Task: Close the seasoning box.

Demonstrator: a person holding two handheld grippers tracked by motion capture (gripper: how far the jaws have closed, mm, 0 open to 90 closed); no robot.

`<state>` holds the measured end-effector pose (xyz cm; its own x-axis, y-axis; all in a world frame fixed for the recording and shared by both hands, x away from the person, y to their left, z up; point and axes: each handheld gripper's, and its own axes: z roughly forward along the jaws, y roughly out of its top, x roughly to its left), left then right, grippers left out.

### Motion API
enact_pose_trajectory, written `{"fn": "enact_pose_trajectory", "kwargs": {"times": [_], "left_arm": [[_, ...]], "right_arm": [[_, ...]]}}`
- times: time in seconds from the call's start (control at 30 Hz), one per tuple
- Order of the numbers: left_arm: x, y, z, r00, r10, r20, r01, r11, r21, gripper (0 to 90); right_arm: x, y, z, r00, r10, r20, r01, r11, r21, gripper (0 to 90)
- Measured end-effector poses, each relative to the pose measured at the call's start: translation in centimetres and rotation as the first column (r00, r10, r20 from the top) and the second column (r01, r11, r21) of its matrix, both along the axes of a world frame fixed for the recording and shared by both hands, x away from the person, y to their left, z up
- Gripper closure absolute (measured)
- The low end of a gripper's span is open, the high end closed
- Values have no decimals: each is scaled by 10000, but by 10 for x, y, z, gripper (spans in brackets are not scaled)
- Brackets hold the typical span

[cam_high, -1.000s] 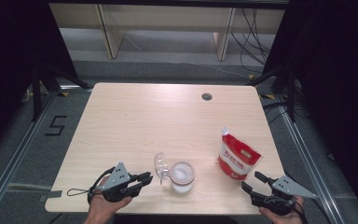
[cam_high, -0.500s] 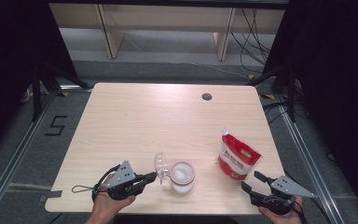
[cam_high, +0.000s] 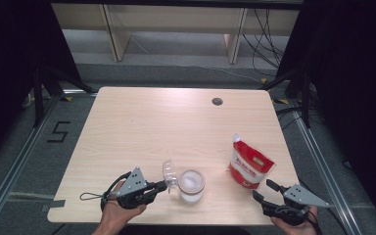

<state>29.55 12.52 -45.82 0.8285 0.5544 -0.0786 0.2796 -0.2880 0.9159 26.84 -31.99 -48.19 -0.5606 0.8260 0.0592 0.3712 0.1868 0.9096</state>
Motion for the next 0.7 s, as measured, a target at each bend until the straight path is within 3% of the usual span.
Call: {"fn": "enact_pose_trajectory", "kwargs": {"times": [0.2,0.27,0.43,0.5,0.7], "left_arm": [[1,-3,0,10000,-42,-69,42,10000,-54,888],[2,-4,1,9997,-201,143,200,9998,47,887],[1,-6,0,9998,-180,-32,180,9998,-123,882],[1,-6,0,9998,-214,6,214,9997,-111,881],[1,-3,0,9999,-153,33,154,9999,-44,864]], "right_arm": [[1,0,0,10000,58,44,-58,10000,-29,342],[0,0,0,10000,58,26,-58,10000,-23,342],[0,0,1,9999,37,133,-35,9998,-178,341],[-2,1,1,9999,-35,-139,35,10000,17,342],[-2,2,2,9998,-40,-205,41,10000,59,342]]}}
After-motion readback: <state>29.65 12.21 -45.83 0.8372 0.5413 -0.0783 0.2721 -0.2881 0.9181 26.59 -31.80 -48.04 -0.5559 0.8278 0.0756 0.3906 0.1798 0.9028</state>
